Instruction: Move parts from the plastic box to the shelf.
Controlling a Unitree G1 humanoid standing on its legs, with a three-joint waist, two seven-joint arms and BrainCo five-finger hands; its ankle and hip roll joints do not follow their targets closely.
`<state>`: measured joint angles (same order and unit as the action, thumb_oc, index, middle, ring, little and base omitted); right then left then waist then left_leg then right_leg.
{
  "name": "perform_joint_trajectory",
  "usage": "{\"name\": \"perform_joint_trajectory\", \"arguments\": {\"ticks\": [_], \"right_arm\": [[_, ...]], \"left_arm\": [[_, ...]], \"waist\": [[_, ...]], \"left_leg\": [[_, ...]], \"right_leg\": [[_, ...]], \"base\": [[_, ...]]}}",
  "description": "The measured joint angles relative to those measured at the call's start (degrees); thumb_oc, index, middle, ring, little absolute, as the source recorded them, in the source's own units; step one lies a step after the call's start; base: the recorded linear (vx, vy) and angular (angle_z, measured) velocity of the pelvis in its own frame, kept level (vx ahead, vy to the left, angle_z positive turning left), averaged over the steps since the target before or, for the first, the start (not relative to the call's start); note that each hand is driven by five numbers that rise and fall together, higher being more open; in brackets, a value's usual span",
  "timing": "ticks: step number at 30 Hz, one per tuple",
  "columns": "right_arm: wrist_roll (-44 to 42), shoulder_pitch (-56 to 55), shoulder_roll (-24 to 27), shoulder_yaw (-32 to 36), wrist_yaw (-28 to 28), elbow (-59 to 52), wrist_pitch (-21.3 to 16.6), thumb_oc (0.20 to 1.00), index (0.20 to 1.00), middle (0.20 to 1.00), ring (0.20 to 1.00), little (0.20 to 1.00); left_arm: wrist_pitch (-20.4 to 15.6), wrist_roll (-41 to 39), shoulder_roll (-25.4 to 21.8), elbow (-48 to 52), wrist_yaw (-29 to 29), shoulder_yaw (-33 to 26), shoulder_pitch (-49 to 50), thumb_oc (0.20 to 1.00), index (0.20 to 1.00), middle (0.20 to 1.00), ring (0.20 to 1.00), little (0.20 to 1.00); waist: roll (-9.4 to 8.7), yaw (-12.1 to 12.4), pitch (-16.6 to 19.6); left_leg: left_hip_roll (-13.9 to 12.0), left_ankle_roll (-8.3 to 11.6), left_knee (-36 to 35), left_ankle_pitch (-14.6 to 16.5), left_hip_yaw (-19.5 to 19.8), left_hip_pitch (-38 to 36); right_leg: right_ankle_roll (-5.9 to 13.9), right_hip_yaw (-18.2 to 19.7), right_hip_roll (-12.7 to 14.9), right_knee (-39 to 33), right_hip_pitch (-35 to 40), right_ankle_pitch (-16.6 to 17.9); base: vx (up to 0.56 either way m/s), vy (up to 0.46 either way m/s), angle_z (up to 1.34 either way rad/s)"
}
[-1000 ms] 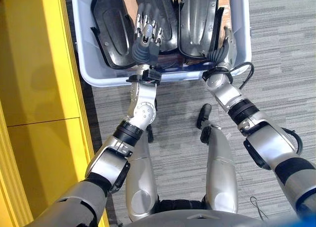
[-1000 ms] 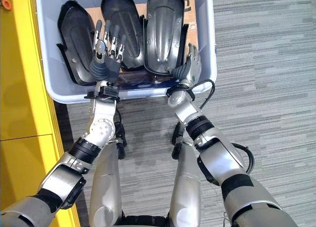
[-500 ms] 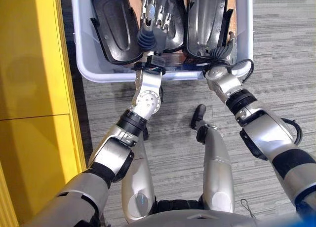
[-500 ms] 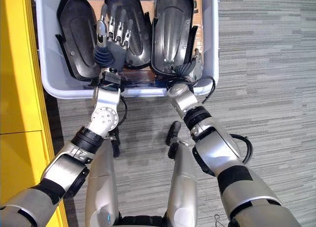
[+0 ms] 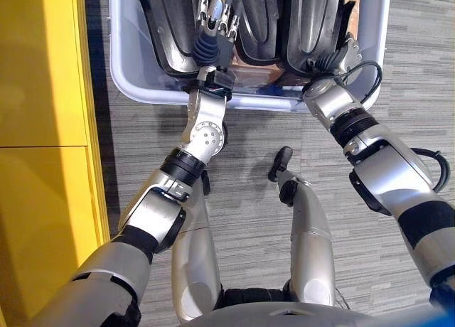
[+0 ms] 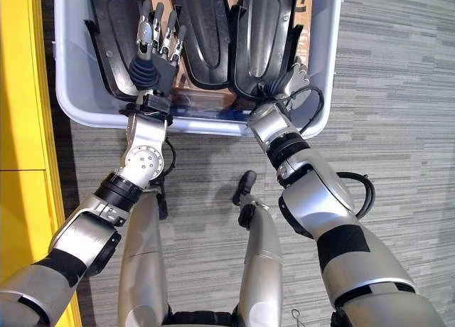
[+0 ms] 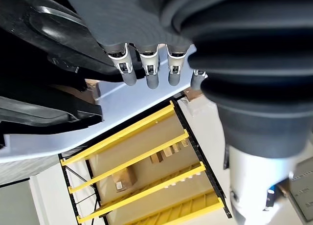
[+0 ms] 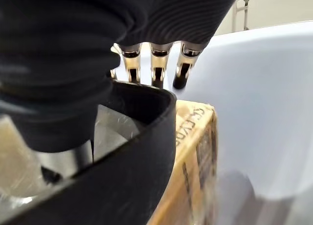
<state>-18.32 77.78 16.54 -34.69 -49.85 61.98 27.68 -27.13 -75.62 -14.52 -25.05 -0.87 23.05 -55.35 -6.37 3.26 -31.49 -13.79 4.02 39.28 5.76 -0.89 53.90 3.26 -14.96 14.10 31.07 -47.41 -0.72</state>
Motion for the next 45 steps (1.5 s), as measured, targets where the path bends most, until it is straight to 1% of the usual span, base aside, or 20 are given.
{"name": "perform_joint_trajectory", "arguments": {"ticks": [4, 7, 14, 16, 22, 24, 25, 27, 29, 30, 32, 33, 34, 35, 37, 39, 41, 42, 44, 45], "right_arm": [[-1.04, 1.25, 3.03, -0.08, 0.59, 0.62, -0.71, 0.200, 0.200, 0.200, 0.200, 0.200], [-3.34, 1.13, 3.54, -0.02, 1.99, 0.97, -1.65, 0.200, 0.200, 0.200, 0.200, 0.200], [-3.43, 0.43, 2.52, -0.01, 3.59, 0.95, -4.43, 0.200, 0.200, 0.200, 0.200, 0.200], [-3.06, -0.05, 2.45, 0.02, 3.58, 0.82, -4.57, 0.200, 0.200, 0.200, 0.200, 0.200], [-1.09, -2.29, 2.29, 0.42, 2.00, 0.29, -7.56, 0.200, 0.200, 0.200, 0.200, 0.200], [-0.55, -3.71, 1.77, 0.52, 1.63, 0.24, -9.62, 0.200, 0.200, 0.200, 0.200, 0.200], [-0.63, -5.36, 1.15, 0.67, 1.18, 0.30, -11.14, 0.200, 0.200, 0.200, 0.200, 0.200], [-0.55, -8.83, -0.20, 1.90, -0.57, 0.02, -16.15, 0.200, 0.200, 0.200, 0.200, 0.200], [-0.54, -10.67, -0.02, 4.54, -1.18, -1.60, -19.89, 0.200, 0.200, 0.200, 0.200, 0.200], [-0.49, -11.86, 0.29, 5.97, -1.44, -3.18, -22.79, 0.200, 0.200, 0.200, 0.200, 0.200], [0.11, -13.07, 0.34, 6.91, -1.38, -4.76, -26.00, 0.200, 0.200, 0.200, 0.200, 0.200], [0.68, -13.35, 0.24, 6.93, -1.24, -4.86, -26.77, 0.200, 0.200, 0.200, 0.200, 0.200], [0.81, -15.76, 0.50, 7.40, -0.40, -8.20, -29.09, 0.200, 0.200, 0.200, 0.200, 0.200], [0.67, -18.99, 1.29, 7.99, 0.24, -13.59, -30.12, 0.200, 0.200, 0.200, 0.200, 0.200], [1.08, -24.27, 3.12, 9.43, 1.00, -20.13, -33.97, 0.200, 0.200, 0.200, 0.200, 0.200], [1.10, -28.85, 2.93, 11.58, 2.01, -25.00, -34.45, 0.200, 0.200, 0.200, 0.200, 0.200], [1.44, -36.30, 1.92, 11.85, 2.76, -30.02, -34.18, 0.200, 0.200, 0.200, 0.200, 0.200], [1.84, -38.15, 1.93, 11.81, 3.23, -31.66, -34.18, 0.200, 0.200, 0.200, 0.200, 0.200], [4.61, -42.51, 1.40, 12.40, 7.23, -39.75, -33.13, 0.200, 0.200, 0.200, 0.200, 0.200], [5.53, -42.76, 1.41, 12.37, 8.16, -40.89, -33.15, 0.200, 0.200, 0.200, 0.200, 0.200]], "left_arm": [[0.00, -0.01, -0.01, -0.59, -0.26, 0.45, -0.55, 1.000, 1.000, 1.000, 1.000, 1.000], [0.00, -0.11, -0.11, -1.24, -0.25, 0.46, -0.64, 1.000, 1.000, 1.000, 1.000, 1.000], [0.14, -0.36, -0.10, -1.24, 0.71, 0.47, -0.67, 1.000, 1.000, 1.000, 1.000, 1.000], [0.12, -0.36, -0.01, -1.24, 1.00, 0.48, -0.67, 1.000, 1.000, 1.000, 1.000, 1.000], [-0.11, -1.45, -0.04, -1.24, 3.14, 0.42, -0.35, 1.000, 1.000, 1.000, 1.000, 1.000], [-0.11, -1.43, 0.00, -1.24, 3.65, 0.45, 0.30, 1.000, 1.000, 1.000, 1.000, 1.000], [-0.12, -1.43, -0.04, -1.25, 4.49, 0.39, 1.06, 1.000, 1.000, 1.000, 1.000, 1.000], [-0.53, -1.34, -0.36, -1.25, 5.62, 0.13, 2.29, 1.000, 1.000, 1.000, 1.000, 1.000], [-1.07, -1.29, -0.51, -1.24, 6.05, -0.05, 2.58, 1.000, 1.000, 1.000, 1.000, 1.000], [-1.30, -1.26, -0.95, -1.12, 6.42, -0.15, 3.05, 1.000, 1.000, 1.000, 1.000, 1.000], [-1.47, -1.20, -1.58, -0.92, 6.79, -0.45, 4.63, 1.000, 1.000, 1.000, 1.000, 1.000], [-1.58, -1.21, -1.55, -0.93, 6.74, -0.75, 5.50, 1.000, 1.000, 1.000, 1.000, 1.000], [-3.92, -1.31, -1.36, -0.55, 6.66, -1.29, 8.38, 1.000, 1.000, 1.000, 1.000, 1.000], [-4.77, -2.54, -1.36, 1.42, 6.86, -2.22, 10.81, 1.000, 1.000, 1.000, 1.000, 1.000], [-7.11, -2.59, -0.83, 4.95, 7.29, -3.79, 14.27, 1.000, 1.000, 1.000, 1.000, 1.000], [-7.33, -2.52, -0.74, 9.02, 7.22, -6.08, 17.98, 1.000, 1.000, 1.000, 1.000, 1.000], [-7.99, -1.72, 0.01, 10.91, 7.06, -6.85, 23.51, 1.000, 1.000, 1.000, 1.000, 1.000], [-8.50, -1.72, 0.36, 10.91, 6.96, -6.84, 24.17, 1.000, 1.000, 1.000, 1.000, 1.000], [-10.02, 0.46, 0.28, 15.08, 5.42, -7.34, 25.21, 1.000, 1.000, 1.000, 1.000, 1.000], [-10.45, 1.27, 0.30, 16.64, 5.40, -7.46, 25.12, 1.000, 1.000, 1.000, 1.000, 1.000]], "waist": [[0.00, 0.39, 0.00], [0.00, 0.38, 0.00], [0.01, 0.15, 0.00], [0.02, 0.14, 0.00], [0.03, 0.43, 0.00], [0.07, 0.47, -0.02], [0.09, 0.56, -0.04], [0.27, 0.44, -0.03], [0.39, 0.33, 0.01], [0.39, 0.09, 0.01], [1.03, -0.54, 0.21], [1.06, -0.68, 0.22], [1.17, -0.83, 0.21], [1.22, -0.79, 0.25], [1.80, -0.65, 0.94], [1.82, -0.70, 0.92], [1.93, -0.92, 0.91], [2.09, -1.05, 1.02], [2.63, -2.33, 2.88], [2.81, -2.32, 3.72]], "left_leg": [[0.00, 0.25, 0.53, -0.21, 0.08, 1.44], [-0.14, 0.28, 0.54, -0.21, 0.13, 1.37], [-0.15, 0.01, 0.74, -0.11, -0.03, 1.36], [-0.13, -0.01, 0.74, -0.15, -0.10, 1.29], [-0.16, 0.38, 0.27, -0.45, -0.36, 0.56], [-0.16, 0.48, -0.31, -0.57, -0.64, -0.85], [-0.19, 0.56, -1.09, -0.69, -1.12, -2.67], [-0.20, 0.71, -3.47, -1.09, -1.93, -7.29], [-0.44, 0.70, -5.31, -1.33, -2.34, -10.16], [-0.63, 0.72, -7.04, -1.76, -3.15, -12.69], [-0.95, 0.93, -8.99, -2.16, -3.92, -16.09], [-0.94, 1.06, -9.74, -2.32, -4.51, -17.92], [-1.02, 1.60, -12.53, -2.71, -5.84, -23.21], [-1.18, 2.04, -14.04, -3.14, -6.69, -26.02], [-1.20, 2.36, -16.20, -3.33, -7.08, -28.82], [-1.18, 2.58, -18.15, -3.84, -7.91, -32.26], [-1.08, 2.74, -21.86, -3.95, -9.61, -39.97], [-1.08, 2.75, -23.09, -3.95, -9.74, -41.78], [-0.69, 2.20, -24.52, -3.90, -10.71, -43.07], [-0.50, 2.02, -25.00, -4.08, -11.15, -42.85]], "right_leg": [[-0.13, 0.00, 0.15, 1.11, -1.65, 0.17], [-0.44, -0.05, 0.12, 1.53, -1.76, -0.11], [-0.66, 0.25, 0.18, 1.98, -2.22, -0.25], [-0.71, 0.37, 0.18, 1.98, -2.22, -0.23], [-0.56, 0.77, 0.02, 2.00, -1.92, -0.03], [-0.63, 0.90, -0.03, 1.78, -0.87, 0.03], [-0.63, 1.17, -0.10, 1.29, 0.55, 0.03], [-0.51, 1.48, -0.48, -0.84, 4.39, 0.51], [-0.46, 1.59, -1.14, -2.82, 7.00, 1.01], [-0.42, 1.63, -1.53, -4.43, 8.96, 1.41], [-0.56, 1.75, -2.17, -6.72, 12.07, 2.14], [-0.54, 1.88, -2.20, -7.24, 13.34, 2.17], [-0.36, 2.55, -2.63, -9.27, 17.44, 2.41], [-0.29, 2.85, -3.01, -10.56, 19.73, 2.77], [-0.31, 2.93, -3.16, -11.68, 21.94, 2.63], [-0.35, 3.10, -3.23, -12.76, 24.60, 2.67], [-0.04, 3.02, -3.03, -16.04, 31.55, 2.91], [0.15, 3.02, -3.00, -16.95, 33.33, 3.01], [0.59, 3.10, -2.83, -19.46, 34.92, 3.69], [0.35, 3.22, -2.71, -19.71, 34.29, 3.87]], "base": [[0.00, 0.000, 0.00], [0.00, 0.000, 0.00], [-0.01, -0.001, -0.01], [-0.03, -0.026, -0.02], [-0.03, -0.070, -0.01], [-0.04, -0.089, -0.03], [-0.04, -0.106, -0.05], [-0.04, -0.096, -0.10], [-0.04, -0.076, -0.13], [-0.02, -0.059, -0.18], [0.02, -0.044, -0.16], [0.02, -0.015, -0.21], [0.01, 0.003, -0.25], [0.01, 0.017, -0.27], [0.09, 0.047, -0.08], [0.14, 0.149, -0.06], [0.14, 0.195, -0.11], [0.09, 0.177, -0.04], [0.07, 0.228, -0.05], [0.09, 0.386, -0.08]]}}
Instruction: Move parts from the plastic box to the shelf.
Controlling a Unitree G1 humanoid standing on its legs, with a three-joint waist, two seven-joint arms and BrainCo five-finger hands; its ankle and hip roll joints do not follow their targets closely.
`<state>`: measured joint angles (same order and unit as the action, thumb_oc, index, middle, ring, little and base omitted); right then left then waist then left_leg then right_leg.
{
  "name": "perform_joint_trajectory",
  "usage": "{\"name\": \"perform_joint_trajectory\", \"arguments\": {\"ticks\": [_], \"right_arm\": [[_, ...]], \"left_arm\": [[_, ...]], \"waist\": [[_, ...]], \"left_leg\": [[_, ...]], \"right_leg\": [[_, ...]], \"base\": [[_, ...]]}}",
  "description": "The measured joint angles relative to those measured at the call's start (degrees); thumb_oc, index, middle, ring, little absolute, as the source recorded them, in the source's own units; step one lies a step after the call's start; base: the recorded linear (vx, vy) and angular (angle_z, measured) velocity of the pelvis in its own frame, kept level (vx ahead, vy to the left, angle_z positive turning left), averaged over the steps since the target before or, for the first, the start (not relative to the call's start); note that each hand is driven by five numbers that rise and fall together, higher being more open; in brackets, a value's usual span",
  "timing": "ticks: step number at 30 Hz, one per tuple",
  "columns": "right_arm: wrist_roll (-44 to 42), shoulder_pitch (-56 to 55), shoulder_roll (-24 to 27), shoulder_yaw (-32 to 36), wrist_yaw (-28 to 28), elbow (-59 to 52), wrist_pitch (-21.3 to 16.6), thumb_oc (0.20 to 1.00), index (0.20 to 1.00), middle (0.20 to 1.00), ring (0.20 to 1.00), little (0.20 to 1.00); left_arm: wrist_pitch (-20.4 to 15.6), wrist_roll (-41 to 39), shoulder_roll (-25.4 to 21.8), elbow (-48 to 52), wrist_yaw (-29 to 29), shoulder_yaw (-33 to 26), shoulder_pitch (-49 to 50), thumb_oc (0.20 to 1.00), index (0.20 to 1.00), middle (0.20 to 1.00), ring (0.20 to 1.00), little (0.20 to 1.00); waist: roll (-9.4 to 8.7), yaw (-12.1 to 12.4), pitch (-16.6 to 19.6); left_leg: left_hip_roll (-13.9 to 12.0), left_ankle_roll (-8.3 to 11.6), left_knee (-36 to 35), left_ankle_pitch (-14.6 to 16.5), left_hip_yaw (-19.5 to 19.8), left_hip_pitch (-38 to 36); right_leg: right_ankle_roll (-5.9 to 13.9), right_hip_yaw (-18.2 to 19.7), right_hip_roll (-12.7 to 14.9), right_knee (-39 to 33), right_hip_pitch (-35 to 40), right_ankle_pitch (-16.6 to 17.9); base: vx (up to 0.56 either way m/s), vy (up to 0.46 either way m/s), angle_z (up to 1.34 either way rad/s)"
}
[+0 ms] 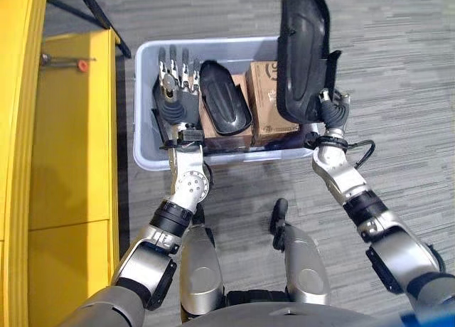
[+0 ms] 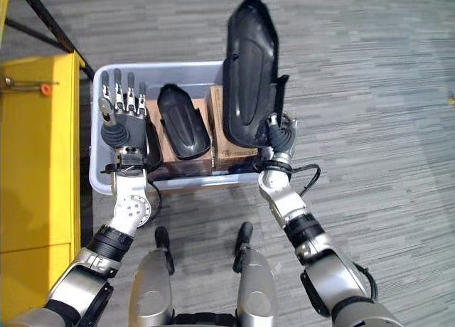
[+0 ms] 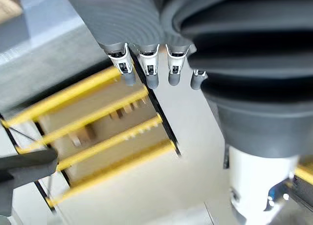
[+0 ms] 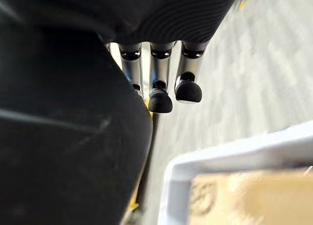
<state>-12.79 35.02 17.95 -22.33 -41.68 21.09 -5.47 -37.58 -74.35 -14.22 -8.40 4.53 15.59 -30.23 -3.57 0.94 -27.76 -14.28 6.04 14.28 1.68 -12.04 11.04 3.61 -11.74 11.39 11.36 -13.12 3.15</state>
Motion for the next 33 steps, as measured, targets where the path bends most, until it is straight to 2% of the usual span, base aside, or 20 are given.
{"name": "perform_joint_trajectory", "arguments": {"ticks": [1, 2, 3, 6, 11, 14, 16, 18, 19, 20, 22, 24, 26, 27, 28, 29, 30, 31, 32, 33], "right_arm": [[0.46, -1.53, 0.06, 0.24, 4.29, -4.09, 0.43, 0.200, 0.200, 0.200, 0.200, 0.200], [0.46, -1.53, 0.06, 0.24, 4.29, -4.09, 0.43, 0.200, 0.200, 0.200, 0.200, 0.200], [-0.75, -3.80, 0.04, -0.07, 10.01, -5.80, 0.48, 0.200, 0.200, 0.200, 0.200, 0.200], [-4.16, -7.21, -0.11, -1.84, 19.22, -6.95, 1.33, 0.200, 0.200, 0.200, 0.200, 0.200], [-6.24, -16.29, 1.99, -6.27, 32.88, -12.77, 4.52, 0.200, 0.200, 0.200, 0.200, 0.200], [-7.42, -17.47, 2.32, -7.77, 38.19, -13.35, 5.02, 0.200, 0.200, 0.200, 0.200, 0.200], [-7.43, -20.46, 2.53, -6.22, 40.13, -16.01, 5.12, 0.200, 0.200, 0.200, 0.200, 0.200], [-7.39, -29.43, 3.02, -2.38, 42.49, -23.91, 5.03, 0.200, 0.200, 0.200, 0.200, 0.200], [-7.43, -32.49, 3.04, -1.67, 43.39, -25.48, 4.28, 0.200, 0.200, 0.200, 0.200, 0.200], [-7.44, -33.03, 3.18, -1.38, 43.96, -25.10, 4.22, 0.200, 0.200, 0.200, 0.200, 0.200], [-7.72, -32.80, 2.47, -0.46, 44.02, -24.82, 4.65, 0.200, 0.200, 0.200, 0.200, 0.200], [-10.64, -30.59, 1.35, -0.85, 45.12, -24.16, 5.11, 0.200, 0.200, 0.200, 0.200, 0.200], [-12.74, -28.33, -0.65, -1.05, 46.33, -24.11, 5.12, 0.200, 0.200, 0.200, 0.200, 0.200], [-13.91, -27.32, -1.21, -1.20, 46.71, -24.12, 5.10, 0.200, 0.200, 0.200, 0.200, 0.200], [-14.38, -27.13, -1.56, -1.24, 46.62, -24.12, 5.10, 0.200, 0.200, 0.200, 0.200, 0.200], [-15.17, -27.63, -1.30, -1.26, 45.99, -24.17, 4.97, 0.200, 0.200, 0.200, 0.200, 0.200], [-15.15, -29.46, -1.09, -1.28, 44.99, -24.17, 4.85, 0.200, 0.200, 0.200, 0.200, 0.200], [-15.04, -31.30, -0.94, -1.10, 44.41, -24.24, 4.92, 0.200, 0.200, 0.200, 0.200, 0.200], [-15.04, -33.02, -0.93, -0.47, 44.11, -24.64, 4.93, 0.200, 0.200, 0.200, 0.200, 0.200], [-15.05, -34.74, -0.71, 0.60, 43.86, -25.14, 4.94, 0.200, 0.200, 0.200, 0.200, 0.200]], "left_arm": [[-0.52, 3.10, 0.14, 5.36, -3.08, -0.11, 1.29, 1.000, 1.000, 1.000, 1.000, 1.000], [-0.52, 3.10, 0.14, 5.36, -3.08, -0.11, 1.29, 1.000, 1.000, 1.000, 1.000, 1.000], [-0.47, 5.94, 0.63, 6.87, -5.39, -0.35, 2.54, 1.000, 1.000, 1.000, 1.000, 1.000], [0.17, 7.84, 2.10, 6.85, -8.46, -2.08, 5.31, 1.000, 1.000, 1.000, 1.000, 1.000], [3.93, 17.70, 1.53, 6.87, -15.95, -2.37, 12.57, 1.000, 1.000, 1.000, 1.000, 1.000], [9.61, 24.55, -1.00, 6.90, -16.90, -2.43, 14.14, 1.000, 1.000, 1.000, 1.000, 1.000], [13.26, 25.80, -3.36, 9.31, -14.10, -4.63, 18.51, 1.000, 1.000, 1.000, 1.000, 1.000], [17.52, 25.38, -6.08, 16.51, -8.19, -10.26, 30.17, 1.000, 1.000, 1.000, 1.000, 1.000], [18.83, 24.91, -6.67, 18.53, -5.82, -12.64, 36.13, 1.000, 1.000, 1.000, 1.000, 1.000], [20.50, 23.82, -7.30, 18.34, -4.72, -14.24, 38.31, 1.000, 1.000, 1.000, 1.000, 1.000], [25.18, 22.80, -7.99, 18.45, -0.42, -15.03, 40.21, 1.000, 1.000, 1.000, 1.000, 1.000], [29.04, 20.27, -9.88, 18.46, 5.05, -12.90, 40.70, 1.000, 1.000, 1.000, 1.000, 1.000], [30.57, 17.83, -11.01, 18.45, 8.01, -11.86, 40.67, 1.000, 1.000, 1.000, 1.000, 1.000], [31.36, 15.58, -11.00, 18.45, 8.81, -10.98, 40.28, 1.000, 1.000, 1.000, 1.000, 1.000], [32.36, 13.92, -10.85, 18.38, 9.36, -10.40, 39.43, 1.000, 1.000, 1.000, 1.000, 1.000], [33.42, 12.97, -10.24, 17.76, 9.42, -9.81, 37.86, 1.000, 1.000, 1.000, 1.000, 1.000], [33.96, 13.21, -9.38, 17.31, 9.35, -9.71, 35.47, 1.000, 1.000, 1.000, 1.000, 1.000], [33.54, 15.22, -9.36, 17.56, 9.33, -10.07, 34.53, 1.000, 1.000, 1.000, 1.000, 1.000], [33.21, 17.66, -9.89, 17.46, 9.23, -10.80, 34.53, 1.000, 1.000, 1.000, 1.000, 1.000], [33.13, 19.21, -10.18, 17.44, 9.13, -11.70, 35.31, 1.000, 1.000, 1.000, 1.000, 1.000]], "waist": [[0.97, -0.34, 0.72], [0.97, -0.34, 0.72], [1.74, -0.19, 1.45], [2.35, 0.07, 2.88], [2.66, 2.19, 7.19], [2.30, 4.32, 9.78], [2.33, 5.29, 10.57], [2.54, 6.86, 11.30], [2.35, 7.09, 11.63], [2.37, 8.66, 11.80], [2.07, 11.52, 11.95], [0.92, 13.07, 11.96], [-0.76, 13.31, 12.43], [-0.72, 13.32, 12.37], [-0.60, 12.87, 12.36], [-0.18, 11.29, 12.17], [0.32, 10.01, 12.13], [0.30, 9.16, 12.40], [0.06, 8.71, 12.54], [0.06, 7.92, 12.58]], "left_leg": [[0.62, -0.11, -1.20, -0.71, -0.27, -0.94], [0.62, -0.11, -1.20, -0.71, -0.27, -0.94], [0.90, 0.24, -2.31, -1.14, -0.31, -2.46], [1.20, 0.10, -3.48, -1.27, -0.18, -4.30], [2.46, -0.13, -7.47, -2.18, 0.49, -8.31], [3.80, -0.45, -8.22, -2.53, 2.59, -8.94], [4.36, -0.48, -8.83, -2.50, 3.16, -8.93], [5.97, -0.64, -10.05, -2.54, 3.78, -9.73], [6.23, -1.14, -10.32, -2.86, 4.28, -10.21], [6.72, -1.23, -10.31, -3.01, 4.64, -10.09], [7.77, -1.35, -10.27, -3.08, 4.86, -9.90], [8.10, -1.39, -10.33, -2.70, 5.12, -9.99], [7.80, -1.54, -10.26, -2.62, 3.85, -10.18], [7.20, -1.99, -10.23, -2.33, 2.48, -10.33], [7.09, -2.61, -10.27, -2.20, 1.99, -10.30], [7.02, -3.39, -10.50, -2.50, 3.90, -10.03], [6.97, -3.75, -11.46, -2.86, 6.55, -9.71], [6.50, -3.66, -12.50, -4.75, 9.32, -9.25], [6.23, -3.63, -13.21, -5.69, 11.16, -8.39], [6.83, -3.95, -14.27, -7.47, 13.15, -7.75]], "right_leg": [[0.23, 0.05, 0.37, -0.81, 0.61, 0.99], [0.23, 0.05, 0.37, -0.81, 0.61, 0.99], [0.22, -0.14, 0.52, -1.25, 1.92, 0.97], [0.49, -0.43, 0.55, -2.65, 4.04, 1.18], [1.34, -2.27, 0.94, -6.50, 9.47, 1.73], [1.42, -4.48, 1.88, -7.43, 11.96, 1.38], [1.92, -5.80, 2.70, -8.15, 12.92, 1.17], [2.67, -7.78, 3.60, -10.45, 15.06, 1.67], [3.00, -8.16, 3.83, -10.89, 15.88, 1.90], [2.97, -8.28, 4.12, -10.84, 15.98, 1.99], [3.17, -9.68, 4.74, -11.14, 16.28, 2.52], [2.91, -11.03, 5.04, -11.26, 16.64, 3.07], [2.69, -13.47, 5.10, -10.05, 15.27, 4.75], [1.55, -15.03, 5.07, -8.63, 13.82, 6.74], [2.22, -15.50, 5.13, -8.27, 13.43, 8.49], [3.41, -14.52, 5.29, -6.16, 13.13, 8.10], [4.87, -10.07, 2.95, -0.56, 12.48, 2.08], [4.52, -5.42, -2.72, 3.18, 12.25, -4.41], [3.08, -2.61, -7.38, 5.56, 12.02, -9.19], [0.72, 1.57, -11.40, 4.61, 12.13, -11.92]], "base": [[0.06, 0.284, -0.06], [0.07, 0.274, 0.02], [0.05, 0.158, 0.05], [0.07, 0.196, 0.05], [0.05, 0.187, 0.19], [0.06, 0.259, 0.39], [0.03, 0.176, 0.26], [0.00, 0.129, 0.33], [-0.04, 0.163, 0.34], [-0.07, 0.172, 0.24], [-0.05, 0.128, 0.16], [-0.05, 0.116, 0.11], [-0.10, 0.100, -0.35], [-0.09, 0.012, -0.63], [-0.06, -0.045, -0.23], [0.02, -0.078, 0.49], [0.05, -0.051, 1.00], [0.04, -0.033, 1.09], [0.04, -0.041, 0.97], [0.05, -0.095, 1.01]]}}
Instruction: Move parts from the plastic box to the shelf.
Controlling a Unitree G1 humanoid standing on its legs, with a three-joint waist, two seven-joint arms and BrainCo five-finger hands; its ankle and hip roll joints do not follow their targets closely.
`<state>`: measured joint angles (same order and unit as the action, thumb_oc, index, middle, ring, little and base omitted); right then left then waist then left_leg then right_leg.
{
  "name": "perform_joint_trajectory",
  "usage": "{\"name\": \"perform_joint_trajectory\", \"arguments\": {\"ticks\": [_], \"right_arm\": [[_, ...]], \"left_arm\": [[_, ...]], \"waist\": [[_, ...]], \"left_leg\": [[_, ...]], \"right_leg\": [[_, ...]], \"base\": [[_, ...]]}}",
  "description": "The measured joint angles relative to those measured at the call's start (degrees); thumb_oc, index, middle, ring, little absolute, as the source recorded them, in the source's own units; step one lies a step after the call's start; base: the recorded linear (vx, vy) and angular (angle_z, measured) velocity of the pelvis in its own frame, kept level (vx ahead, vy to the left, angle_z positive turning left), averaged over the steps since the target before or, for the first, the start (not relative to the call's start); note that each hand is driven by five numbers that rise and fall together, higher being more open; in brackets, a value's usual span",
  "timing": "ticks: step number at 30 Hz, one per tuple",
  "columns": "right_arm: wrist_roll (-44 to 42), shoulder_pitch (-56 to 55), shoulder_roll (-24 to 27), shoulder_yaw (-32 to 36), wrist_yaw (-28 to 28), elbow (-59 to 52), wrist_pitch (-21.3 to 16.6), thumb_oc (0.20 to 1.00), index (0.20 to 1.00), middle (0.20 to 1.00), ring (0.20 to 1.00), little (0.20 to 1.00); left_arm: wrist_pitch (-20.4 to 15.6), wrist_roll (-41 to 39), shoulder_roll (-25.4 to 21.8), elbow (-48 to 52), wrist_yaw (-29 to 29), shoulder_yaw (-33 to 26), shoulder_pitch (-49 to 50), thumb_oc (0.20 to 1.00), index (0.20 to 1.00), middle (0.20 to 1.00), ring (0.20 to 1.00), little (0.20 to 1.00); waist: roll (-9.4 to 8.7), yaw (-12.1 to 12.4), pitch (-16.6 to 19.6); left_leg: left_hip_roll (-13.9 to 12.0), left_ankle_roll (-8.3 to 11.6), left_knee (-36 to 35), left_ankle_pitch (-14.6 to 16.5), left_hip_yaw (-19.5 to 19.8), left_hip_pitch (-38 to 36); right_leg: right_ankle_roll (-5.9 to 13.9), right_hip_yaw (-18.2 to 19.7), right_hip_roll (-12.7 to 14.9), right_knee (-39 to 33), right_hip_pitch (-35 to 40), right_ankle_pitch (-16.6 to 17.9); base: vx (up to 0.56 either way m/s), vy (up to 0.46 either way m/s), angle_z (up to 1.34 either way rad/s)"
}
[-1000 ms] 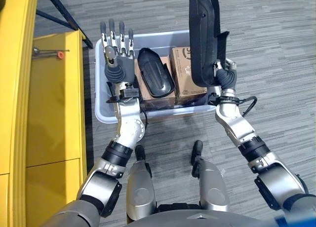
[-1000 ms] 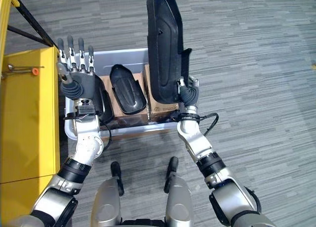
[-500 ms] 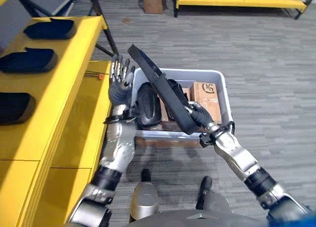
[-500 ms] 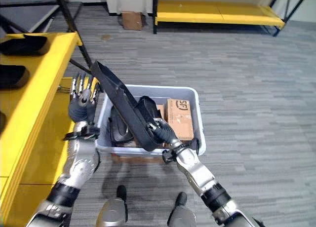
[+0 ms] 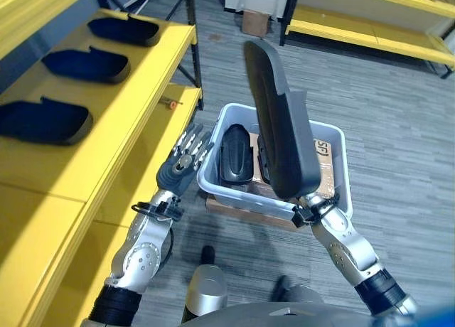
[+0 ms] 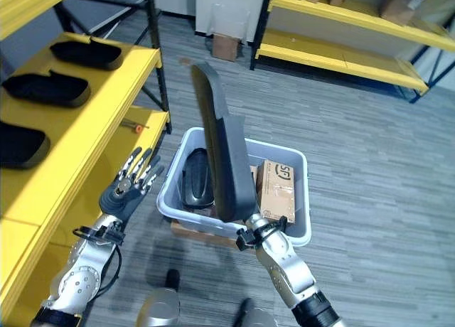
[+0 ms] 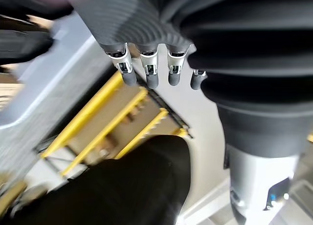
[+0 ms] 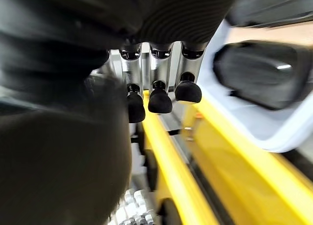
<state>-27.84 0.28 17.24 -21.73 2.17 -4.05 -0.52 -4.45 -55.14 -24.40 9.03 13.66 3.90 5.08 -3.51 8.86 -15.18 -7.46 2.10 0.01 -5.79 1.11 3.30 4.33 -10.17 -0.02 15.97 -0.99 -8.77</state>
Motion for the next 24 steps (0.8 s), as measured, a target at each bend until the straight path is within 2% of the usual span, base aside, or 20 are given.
{"name": "perform_joint_trajectory", "arguments": {"ticks": [1, 3, 6, 9, 13, 14, 15, 16, 17, 18, 20, 21, 22, 24], "right_arm": [[0.00, -1.33, 0.84, 1.32, -0.16, -0.05, 0.15, 0.200, 0.200, 0.200, 0.200, 0.200], [-0.17, -2.27, 4.28, 2.11, -0.26, 1.75, 0.75, 0.200, 0.200, 0.200, 0.200, 0.200], [-0.18, -2.55, 5.95, 3.39, -0.35, 3.27, 0.82, 0.200, 0.200, 0.200, 0.200, 0.200], [-0.22, -2.31, 5.30, 2.99, -0.20, 3.27, 0.81, 0.200, 0.200, 0.200, 0.200, 0.200], [0.03, -2.49, 5.52, 2.91, -0.31, 3.12, 0.74, 0.200, 0.200, 0.200, 0.200, 0.200], [0.03, -3.18, 6.53, 3.03, -1.13, 2.41, 0.36, 0.200, 0.200, 0.200, 0.200, 0.200], [0.06, -3.31, 7.85, 3.05, -1.72, 1.91, 0.24, 0.200, 0.200, 0.200, 0.200, 0.200], [0.09, -3.29, 7.74, 2.79, -2.27, 1.86, 0.25, 0.200, 0.200, 0.200, 0.200, 0.200], [0.30, -2.74, 7.64, 2.54, -2.42, 1.95, 0.22, 0.200, 0.200, 0.200, 0.200, 0.200], [0.95, -2.07, 7.63, 2.57, -2.45, 1.97, 0.04, 0.200, 0.200, 0.200, 0.200, 0.200], [1.96, -0.59, 7.98, 2.69, -2.47, 1.99, -0.62, 0.200, 0.200, 0.200, 0.200, 0.200], [2.21, 0.10, 8.18, 2.64, -2.50, 2.04, -1.10, 0.200, 0.200, 0.200, 0.200, 0.200], [2.22, 0.67, 8.08, 2.88, -2.64, 2.16, -1.32, 0.200, 0.200, 0.200, 0.200, 0.200], [2.22, 1.86, 8.04, 3.15, -2.85, 2.91, -1.74, 0.200, 0.200, 0.200, 0.200, 0.200]], "left_arm": [[0.03, 0.68, -0.10, -0.05, -0.15, -0.21, 1.62, 1.000, 1.000, 1.000, 1.000, 1.000], [0.29, 0.86, 2.26, 0.05, 0.16, 0.20, 4.99, 1.000, 1.000, 1.000, 1.000, 1.000], [1.71, 1.25, 5.49, 0.03, 0.25, 0.66, 6.34, 1.000, 1.000, 1.000, 1.000, 1.000], [2.86, 2.80, 6.20, 0.06, 0.27, 1.17, 8.03, 1.000, 1.000, 1.000, 1.000, 1.000], [3.38, 2.85, 5.97, 0.03, 0.39, 1.03, 9.46, 1.000, 1.000, 1.000, 1.000, 1.000], [5.32, 2.85, 5.97, 0.01, 3.28, 1.40, 7.40, 1.000, 1.000, 1.000, 1.000, 1.000], [5.85, 2.88, 5.75, 0.13, 4.86, 2.08, 5.52, 1.000, 1.000, 1.000, 1.000, 1.000], [6.24, 2.91, 5.37, 0.01, 5.27, 1.96, 4.43, 1.000, 1.000, 1.000, 1.000, 1.000], [6.39, 2.95, 4.27, -0.16, 5.80, 2.04, 3.69, 1.000, 1.000, 1.000, 1.000, 1.000], [6.57, 3.05, 2.61, -0.17, 6.07, 2.62, 2.88, 1.000, 1.000, 1.000, 1.000, 1.000], [6.54, 3.12, 3.02, -0.30, 5.93, 3.08, 1.82, 1.000, 1.000, 1.000, 1.000, 1.000], [6.54, 3.12, 3.43, -0.32, 5.85, 4.13, 0.65, 1.000, 1.000, 1.000, 1.000, 1.000], [6.53, 3.12, 3.74, -0.32, 5.66, 5.19, -0.46, 1.000, 1.000, 1.000, 1.000, 1.000], [6.60, 3.44, 3.81, -1.04, 4.61, 6.23, -2.78, 1.000, 1.000, 1.000, 1.000, 1.000]], "waist": [[-0.31, -1.26, 0.26], [3.59, -1.51, 1.14], [6.17, -1.50, 2.76], [6.53, -1.50, 4.13], [7.98, -1.33, 4.51], [9.42, -2.68, 4.54], [11.04, -3.10, 4.77], [9.84, -2.24, 4.47], [7.52, -2.28, 4.00], [5.86, -2.83, 3.73], [4.07, -4.65, 3.76], [4.04, -5.98, 3.78], [4.06, -6.47, 3.83], [4.04, -8.06, 3.85]], "left_leg": [[2.28, 0.02, -1.57, -1.13, 1.19, 0.65], [2.85, -0.24, -3.96, -1.33, 2.00, 0.71], [3.32, -0.39, -3.75, -1.28, 4.66, 0.47], [3.35, -1.18, -3.47, -2.66, 6.48, -0.13], [3.46, 0.63, -2.64, -3.99, 8.10, 0.23], [4.72, 1.62, -4.01, -8.03, 1.33, 2.42], [3.35, -1.16, -5.56, -5.21, -4.87, 2.82], [3.03, 1.68, -5.33, 0.23, -10.99, 2.78], [3.22, 1.73, -2.98, 0.93, -15.33, 3.46], [2.91, 1.20, 1.27, 1.11, -17.62, 4.05], [-0.86, 1.79, 8.59, 1.63, -20.39, 2.97], [-3.49, 2.05, 11.13, 1.89, -22.52, 1.25], [-6.08, 2.45, 12.25, 2.30, -22.55, -1.23], [-8.52, 2.86, 12.03, 2.51, -23.48, -4.47]], "right_leg": [[-5.49, 2.00, -1.37, -4.74, 2.21, -1.48], [-5.82, 1.15, -2.05, -7.49, 3.13, 0.46], [-5.90, -0.39, -2.23, -8.73, 4.72, 0.59], [-6.07, -0.40, -2.83, -9.29, 5.85, 0.37], [-6.36, -2.02, -2.85, -7.63, 5.48, -1.07], [-6.99, -7.08, -2.11, -8.31, 6.07, -0.78], [-7.83, -9.99, -2.46, -8.38, 6.38, -0.95], [-8.76, -11.27, -0.67, -8.31, 6.10, -0.59], [-9.29, -13.00, 2.13, -8.74, 5.68, -0.25], [-9.30, -14.38, 4.05, -8.99, 5.87, 0.37], [-8.95, -17.03, 6.51, -9.32, 6.60, 0.75], [-8.67, -18.64, 7.12, -9.20, 7.38, 0.78], [-8.28, -19.61, 7.93, -8.85, 7.69, 0.86], [-6.98, -21.46, 9.91, -7.58, 7.44, 1.26]], "base": [[0.07, -0.152, 0.90], [0.06, -0.163, 0.53], [0.04, -0.161, 0.28], [-0.02, -0.141, 0.06], [-0.10, -0.052, 0.40], [-0.19, 0.075, 1.43], [-0.20, 0.115, 1.56], [-0.15, 0.127, 1.00], [-0.15, 0.162, 0.72], [-0.15, 0.179, 0.71], [-0.05, 0.217, 0.75], [0.01, 0.231, 0.76], [-0.03, 0.300, 0.62], [-0.02, 0.349, 0.60]]}}
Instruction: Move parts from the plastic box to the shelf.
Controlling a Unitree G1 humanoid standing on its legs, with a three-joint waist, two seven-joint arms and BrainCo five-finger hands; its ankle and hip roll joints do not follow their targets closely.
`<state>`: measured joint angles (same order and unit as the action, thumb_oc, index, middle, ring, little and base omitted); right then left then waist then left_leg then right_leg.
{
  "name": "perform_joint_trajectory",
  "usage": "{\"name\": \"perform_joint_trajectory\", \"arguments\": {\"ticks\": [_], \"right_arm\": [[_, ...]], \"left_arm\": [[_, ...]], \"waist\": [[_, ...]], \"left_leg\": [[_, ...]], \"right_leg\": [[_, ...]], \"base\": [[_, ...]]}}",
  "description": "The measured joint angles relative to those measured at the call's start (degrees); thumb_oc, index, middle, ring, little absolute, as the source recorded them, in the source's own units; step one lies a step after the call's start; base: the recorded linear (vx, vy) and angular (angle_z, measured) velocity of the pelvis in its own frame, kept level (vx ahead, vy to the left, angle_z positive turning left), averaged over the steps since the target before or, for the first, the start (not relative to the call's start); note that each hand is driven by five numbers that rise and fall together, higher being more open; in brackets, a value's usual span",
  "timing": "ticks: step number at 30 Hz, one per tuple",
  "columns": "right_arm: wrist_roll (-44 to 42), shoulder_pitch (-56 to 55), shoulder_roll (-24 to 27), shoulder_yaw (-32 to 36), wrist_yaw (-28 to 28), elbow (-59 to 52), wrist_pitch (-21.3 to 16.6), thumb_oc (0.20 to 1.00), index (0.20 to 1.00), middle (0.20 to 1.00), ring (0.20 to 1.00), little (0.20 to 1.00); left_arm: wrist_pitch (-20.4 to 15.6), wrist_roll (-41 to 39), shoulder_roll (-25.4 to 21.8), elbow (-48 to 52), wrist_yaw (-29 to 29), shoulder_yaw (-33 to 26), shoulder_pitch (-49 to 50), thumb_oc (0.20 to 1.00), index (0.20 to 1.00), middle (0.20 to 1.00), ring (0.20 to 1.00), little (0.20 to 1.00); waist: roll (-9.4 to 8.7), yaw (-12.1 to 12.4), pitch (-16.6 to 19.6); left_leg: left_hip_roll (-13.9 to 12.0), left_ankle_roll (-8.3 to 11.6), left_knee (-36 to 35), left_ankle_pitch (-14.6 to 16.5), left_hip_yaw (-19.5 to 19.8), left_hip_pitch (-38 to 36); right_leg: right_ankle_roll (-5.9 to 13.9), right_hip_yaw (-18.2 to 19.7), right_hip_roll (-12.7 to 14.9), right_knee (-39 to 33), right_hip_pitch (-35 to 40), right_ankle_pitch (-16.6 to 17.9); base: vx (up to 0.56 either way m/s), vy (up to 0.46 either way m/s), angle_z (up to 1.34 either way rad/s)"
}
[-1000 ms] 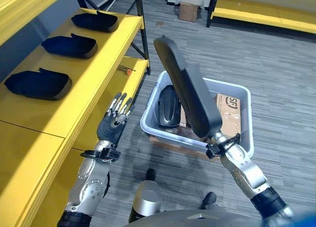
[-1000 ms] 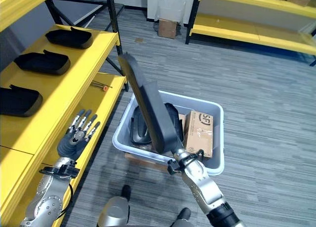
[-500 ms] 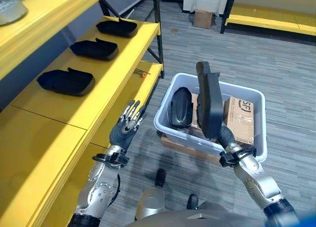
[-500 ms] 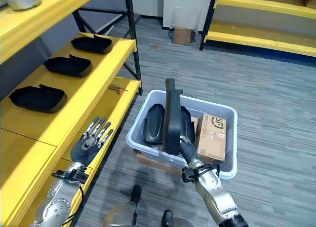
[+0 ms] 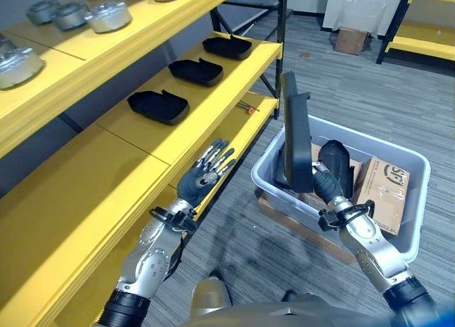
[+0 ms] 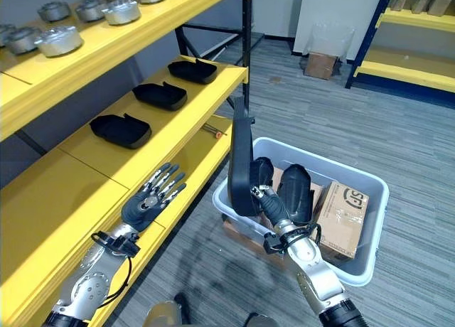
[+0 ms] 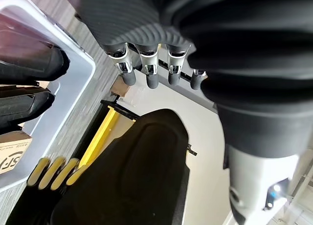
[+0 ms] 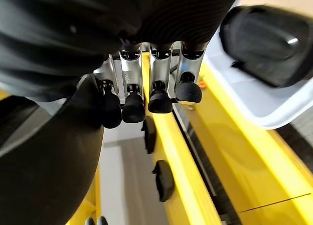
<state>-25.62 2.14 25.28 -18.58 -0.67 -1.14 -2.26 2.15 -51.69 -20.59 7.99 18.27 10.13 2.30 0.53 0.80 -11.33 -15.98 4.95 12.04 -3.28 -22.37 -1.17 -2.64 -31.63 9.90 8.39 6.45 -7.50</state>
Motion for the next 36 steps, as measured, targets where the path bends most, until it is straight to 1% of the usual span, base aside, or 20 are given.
{"name": "perform_joint_trajectory", "arguments": {"ticks": [2, 3, 4, 5, 6, 10, 11, 12, 14, 18, 21, 24, 27, 28, 29, 30, 31, 32, 34, 36], "right_arm": [[0.05, -0.30, 0.41, 0.24, -0.12, 0.55, -0.08, 0.200, 0.200, 0.200, 0.200, 0.200], [0.04, -0.81, 1.34, 0.69, -0.13, 0.55, -0.08, 0.200, 0.200, 0.200, 0.200, 0.200], [0.05, -1.47, 1.93, 0.86, -0.07, 0.85, 0.00, 0.200, 0.200, 0.200, 0.200, 0.200], [0.05, -2.38, 0.15, 0.18, 0.14, 0.81, 0.11, 0.200, 0.200, 0.200, 0.200, 0.200], [0.16, -2.46, -0.83, -0.25, 0.69, 0.96, 0.21, 0.200, 0.200, 0.200, 0.200, 0.200], [0.78, -2.43, -3.42, -0.24, 2.49, 1.01, 0.30, 0.200, 0.200, 0.200, 0.200, 0.200], [1.96, -1.03, -5.44, -0.06, 3.39, 1.00, 0.45, 0.200, 0.200, 0.200, 0.200, 0.200], [2.24, -0.67, -6.01, -0.29, 3.71, 0.99, 0.69, 0.200, 0.200, 0.200, 0.200, 0.200], [2.67, -0.59, -6.85, -0.05, 4.42, 0.94, 0.91, 0.200, 0.200, 0.200, 0.200, 0.200], [3.44, 0.43, -5.68, -2.52, 5.26, -0.11, 2.75, 0.200, 0.200, 0.200, 0.200, 0.200], [4.62, 0.71, -5.91, -3.30, 6.70, -0.10, 5.18, 0.200, 0.200, 0.200, 0.200, 0.200], [7.17, 1.86, -4.58, -4.05, 6.71, -0.07, 6.47, 0.200, 0.200, 0.200, 0.200, 0.200], [7.97, 2.44, -4.34, -4.64, 7.11, 0.51, 7.56, 0.200, 0.200, 0.200, 0.200, 0.200], [7.97, 2.43, -4.28, -5.03, 7.18, 0.88, 7.57, 0.200, 0.200, 0.200, 0.200, 0.200], [7.95, 2.43, -4.19, -5.15, 7.26, 1.17, 7.58, 0.200, 0.200, 0.200, 0.200, 0.200], [7.95, 2.39, -4.16, -5.15, 7.37, 1.37, 7.58, 0.200, 0.200, 0.200, 0.200, 0.200], [7.95, 2.58, -3.85, -5.05, 7.92, 2.16, 7.61, 0.200, 0.200, 0.200, 0.200, 0.200], [7.96, 2.46, -3.59, -4.82, 8.37, 2.30, 7.78, 0.200, 0.200, 0.200, 0.200, 0.200], [7.96, 2.48, -1.71, -4.54, 9.93, 2.30, 8.04, 0.200, 0.200, 0.200, 0.200, 0.200], [7.98, 2.23, -0.09, -4.28, 10.71, 2.62, 8.09, 0.200, 0.200, 0.200, 0.200, 0.200]], "left_arm": [[0.26, 0.67, 0.97, -1.69, -0.47, 0.19, -1.43, 1.000, 1.000, 1.000, 1.000, 1.000], [0.28, 1.54, 1.77, -1.69, -1.02, 0.69, -1.40, 1.000, 1.000, 1.000, 1.000, 1.000], [0.29, 1.83, 1.47, -1.73, -1.14, 1.63, -1.20, 1.000, 1.000, 1.000, 1.000, 1.000], [0.27, 1.83, 0.59, -1.85, -1.28, 1.51, -0.57, 1.000, 1.000, 1.000, 1.000, 1.000], [0.27, 1.84, -0.47, -2.01, -1.30, 1.28, 0.38, 1.000, 1.000, 1.000, 1.000, 1.000], [-0.44, 4.05, -3.99, -2.77, -3.80, -2.69, 5.12, 1.000, 1.000, 1.000, 1.000, 1.000], [-1.77, 4.06, -4.93, -2.56, -3.86, -6.10, 6.12, 1.000, 1.000, 1.000, 1.000, 1.000], [-1.83, 4.09, -4.91, -2.56, -3.89, -6.25, 6.46, 1.000, 1.000, 1.000, 1.000, 1.000], [-1.91, 4.04, -4.18, -1.71, -3.65, -6.98, 7.80, 1.000, 1.000, 1.000, 1.000, 1.000], [-2.69, 3.92, -4.54, -1.39, -3.59, -6.93, 7.97, 1.000, 1.000, 1.000, 1.000, 1.000], [-2.69, 4.22, -4.71, -1.18, -3.62, -6.93, 8.24, 1.000, 1.000, 1.000, 1.000, 1.000], [-2.50, 5.36, -4.99, -1.23, -3.29, -6.83, 8.27, 1.000, 1.000, 1.000, 1.000, 1.000], [-2.55, 5.63, -4.95, -1.27, -3.28, -6.31, 8.06, 1.000, 1.000, 1.000, 1.000, 1.000], [-2.56, 5.63, -5.03, -1.28, -3.29, -5.61, 7.47, 1.000, 1.000, 1.000, 1.000, 1.000], [-2.62, 5.67, -5.05, -1.28, -3.28, -4.89, 6.58, 1.000, 1.000, 1.000, 1.000, 1.000], [-2.62, 5.68, -5.11, -1.28, -3.29, -4.44, 6.13, 1.000, 1.000, 1.000, 1.000, 1.000], [-2.79, 5.68, -5.38, -1.18, -3.21, -3.41, 5.26, 1.000, 1.000, 1.000, 1.000, 1.000], [-2.87, 5.68, -5.68, -1.17, -3.25, -3.38, 5.21, 1.000, 1.000, 1.000, 1.000, 1.000], [-3.00, 5.78, -6.01, -1.29, -3.83, -3.15, 5.40, 1.000, 1.000, 1.000, 1.000, 1.000], [-3.29, 6.20, -5.69, -1.26, -4.94, -2.35, 5.36, 1.000, 1.000, 1.000, 1.000, 1.000]], "waist": [[0.70, -1.88, 0.44], [2.30, -2.08, 1.16], [3.90, -2.76, 1.64], [1.21, -2.79, 1.94], [0.17, -1.43, 2.22], [-1.30, 2.29, 2.31], [-1.77, 5.60, 2.17], [-1.75, 6.24, 2.12], [-2.16, 6.82, 1.69], [-3.17, 8.51, 1.27], [-3.74, 10.92, 0.94], [-4.89, 11.79, 0.25], [-4.68, 11.52, -0.19], [-4.56, 11.10, -0.47], [-4.27, 10.72, -1.09], [-3.98, 10.36, -1.38], [-3.42, 8.88, -1.74], [-3.31, 8.14, -1.97], [-4.97, 8.10, -2.65], [-5.22, 7.38, -2.90]], "left_leg": [[-1.64, 0.20, -1.05, -0.15, -4.53, -2.01], [-0.65, 0.03, -3.37, -0.26, -5.59, -1.95], [1.58, -0.28, -7.39, 1.57, -5.97, -2.52], [5.15, -2.21, -9.18, 1.10, -4.86, -2.47], [7.12, -2.85, -9.99, 1.07, -4.81, -2.05], [11.73, -4.73, -10.14, 2.71, -1.26, -1.37], [12.88, -5.43, -9.62, 1.96, -0.29, 0.26], [12.97, -5.58, -9.82, 1.87, 0.02, 0.37], [13.18, -5.77, -9.16, 2.39, 1.63, 0.81], [13.34, -6.74, -9.66, 2.94, 2.62, 2.09], [14.50, -7.80, -11.42, 2.22, 4.00, 2.27], [15.64, -8.58, -11.74, 1.57, 5.64, 2.25], [16.65, -10.47, -11.45, 2.30, 7.73, 2.01], [16.92, -11.74, -11.51, 2.54, 9.10, 1.30], [16.94, -12.99, -12.38, 1.74, 11.30, 0.41], [16.68, -13.25, -12.87, 1.39, 12.24, 0.05], [15.87, -12.64, -14.21, -0.02, 14.60, -0.15], [15.93, -12.19, -15.16, -0.50, 15.79, -0.20], [17.85, -11.72, -16.00, -0.18, 16.21, -1.63], [18.81, -11.84, -15.78, 0.99, 16.73, -2.32]], "right_leg": [[2.54, -2.41, 2.58, 2.66, -0.51, -0.04], [4.25, -3.52, 4.20, 5.03, -1.91, 0.08], [6.13, -3.03, 5.52, 7.96, -2.50, -0.45], [6.18, 2.02, 7.62, 8.36, -3.40, -0.88], [7.72, 5.44, 8.40, 7.58, -4.26, -1.16], [7.51, 6.86, 10.40, 3.03, -0.81, 2.00], [9.09, 6.78, 10.17, -0.36, 0.01, 5.27], [9.35, 6.53, 10.12, -0.59, 0.24, 6.49], [10.02, 4.45, 10.19, -0.58, 1.63, 8.37], [7.87, 2.49, 10.30, -0.62, 1.38, 11.69], [8.63, 0.65, 11.10, -0.66, 1.52, 14.54], [11.17, 0.68, 12.19, 0.68, 1.55, 16.85], [11.87, 1.21, 14.81, 8.44, -0.49, 20.09], [12.11, 3.19, 16.08, 12.99, -2.40, 21.30], [14.92, 6.87, 14.79, 16.70, -4.43, 16.66], [15.41, 8.27, 13.15, 17.55, -4.77, 14.06], [14.67, 10.92, 7.13, 17.11, -6.37, 8.50], [14.58, 12.10, 3.49, 14.63, -7.69, 6.37], [13.91, 12.08, 0.43, 7.42, -9.53, 6.09], [13.03, 12.32, 0.25, 0.15, -10.63, 8.00]], "base": [[0.00, 0.525, 0.90], [0.02, 0.475, 1.17], [0.01, 0.264, 1.27], [0.02, 0.450, 1.08], [0.02, 0.432, 0.62], [0.01, 0.312, 0.57], [-0.01, 0.441, 0.52], [-0.03, 0.388, 0.44], [-0.04, 0.363, 0.42], [-0.08, 0.272, 0.33], [-0.09, 0.215, 0.24], [-0.04, 0.217, 0.35], [0.00, 0.120, 0.39], [-0.03, -0.005, 0.54], [-0.03, -0.046, 0.54], [-0.03, -0.075, 0.79], [0.03, -0.100, 0.94], [0.04, -0.124, 0.83], [0.05, -0.162, 0.32], [0.06, -0.213, 0.23]]}}
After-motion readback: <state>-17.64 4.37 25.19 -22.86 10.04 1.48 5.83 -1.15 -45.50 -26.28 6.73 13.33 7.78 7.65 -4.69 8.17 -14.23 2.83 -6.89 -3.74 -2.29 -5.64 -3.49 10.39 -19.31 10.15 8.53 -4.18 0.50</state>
